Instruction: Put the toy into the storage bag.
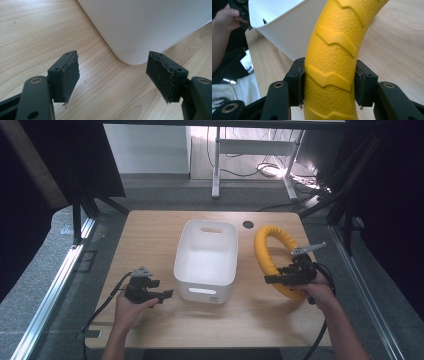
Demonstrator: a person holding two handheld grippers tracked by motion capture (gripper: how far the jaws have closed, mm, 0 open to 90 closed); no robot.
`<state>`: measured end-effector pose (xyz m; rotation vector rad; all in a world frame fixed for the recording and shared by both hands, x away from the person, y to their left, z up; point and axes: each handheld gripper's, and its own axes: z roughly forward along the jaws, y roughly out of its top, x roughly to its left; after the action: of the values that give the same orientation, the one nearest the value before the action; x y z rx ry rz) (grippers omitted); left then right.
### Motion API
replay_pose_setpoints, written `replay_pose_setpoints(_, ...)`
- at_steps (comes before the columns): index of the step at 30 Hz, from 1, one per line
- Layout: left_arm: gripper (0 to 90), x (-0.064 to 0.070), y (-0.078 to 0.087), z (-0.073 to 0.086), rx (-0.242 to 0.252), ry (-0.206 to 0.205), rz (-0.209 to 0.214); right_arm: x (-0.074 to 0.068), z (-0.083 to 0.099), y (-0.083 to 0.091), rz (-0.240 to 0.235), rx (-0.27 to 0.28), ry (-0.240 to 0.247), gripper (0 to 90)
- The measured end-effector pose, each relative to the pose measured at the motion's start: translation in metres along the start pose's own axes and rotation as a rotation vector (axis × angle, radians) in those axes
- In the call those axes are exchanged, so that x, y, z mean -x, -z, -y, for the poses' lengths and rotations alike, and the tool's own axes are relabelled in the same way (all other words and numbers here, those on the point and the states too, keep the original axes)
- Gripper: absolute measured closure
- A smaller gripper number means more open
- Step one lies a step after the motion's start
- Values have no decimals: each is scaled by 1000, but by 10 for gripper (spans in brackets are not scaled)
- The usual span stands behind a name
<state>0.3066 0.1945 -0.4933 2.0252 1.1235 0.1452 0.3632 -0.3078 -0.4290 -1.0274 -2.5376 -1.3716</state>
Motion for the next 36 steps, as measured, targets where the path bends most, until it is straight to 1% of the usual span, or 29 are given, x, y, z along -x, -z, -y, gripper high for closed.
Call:
replay_pose_setpoints(1, 266, 0, 0, 0, 0, 0, 0, 1, -1, 3, 2, 21, -8, 505)
replay_pose_setpoints(2, 266, 0, 0, 0, 0, 1, -1, 1, -1, 3, 2, 21, -8, 505)
replay_pose_setpoints(3, 266, 0, 0, 0, 1, 1, -1, 2, -2, 5, 8, 36, -12, 505)
replay_pose_setpoints(4, 266, 0, 0, 0, 1, 1, -1, 2, -2, 5, 8, 36, -12, 505)
replay_pose_setpoints(5, 266, 0, 0, 0, 1, -1, -1, 1, -2, 7, 24, 60, -2, 506)
replay_pose_setpoints(6, 266, 0, 0, 0, 1, -1, -1, 1, -2, 7, 24, 60, -2, 506)
replay_pose_setpoints(7, 266, 0, 0, 0, 2, -1, -2, 1, -1, 9, 26, 91, 0, 506)
replay_pose_setpoints(8, 266, 0, 0, 0, 2, -1, -2, 1, -1, 9, 26, 91, 0, 506)
replay_pose_setpoints(10, 266, 0, 0, 0, 2, -1, -2, 1, -1, 12, 25, 116, -7, 506)
replay_pose_setpoints(11, 266, 0, 0, 0, 1, -1, -2, 3, 0, 16, 25, 152, -20, 506)
replay_pose_setpoints(12, 266, 0, 0, 0, 1, -1, -2, 3, 0, 16, 25, 152, -20, 506)
replay_pose_setpoints(13, 266, 0, 0, 0, 1, 0, -2, 4, 1, 20, 26, 183, -33, 506)
replay_pose_setpoints(14, 266, 0, 1, 0, 2, 0, -2, 4, 1, 20, 26, 183, -33, 506)
replay_pose_setpoints(15, 266, 0, 1, 0, 3, 1, -2, 5, 2, 22, 26, 211, -39, 506)
replay_pose_setpoints(16, 266, 0, 1, 0, 4, 1, -3, 5, 2, 22, 26, 211, -39, 506)
replay_pose_setpoints(20, 266, 0, 0, 0, 2, -2, -2, 5, 1, 29, 30, 264, -44, 506)
replay_pose_setpoints(21, 266, 0, 0, 0, 1, -3, -2, 5, 1, 30, 31, 279, -47, 505)
replay_pose_setpoints(23, 266, 0, 0, 0, 1, -2, -2, 5, 0, 34, 29, 328, -49, 506)
replay_pose_setpoints(24, 266, 0, 0, 0, 1, -2, -2, 4, 0, 34, 29, 340, -50, 506)
replay_pose_setpoints(26, 266, 0, 0, 0, 2, -2, -2, 4, 0, 35, 30, 350, -49, 505)
replay_pose_setpoints(27, 266, 0, 1, 0, 3, -3, -3, 4, -1, 35, 27, 371, -49, 505)
replay_pose_setpoints(28, 266, 0, 1, 0, 3, -3, -3, 4, -1, 35, 27, 371, -49, 505)
replay_pose_setpoints(30, 266, 0, 1, 0, 3, -2, -4, 2, -3, 35, 24, 388, -48, 505)
replay_pose_setpoints(34, 266, 0, 0, 0, 2, -3, -3, -1, -6, 34, 22, 431, -31, 503)
replay_pose_setpoints(36, 266, 0, 0, 0, 2, -3, -4, -4, -8, 33, 25, 443, -24, 503)
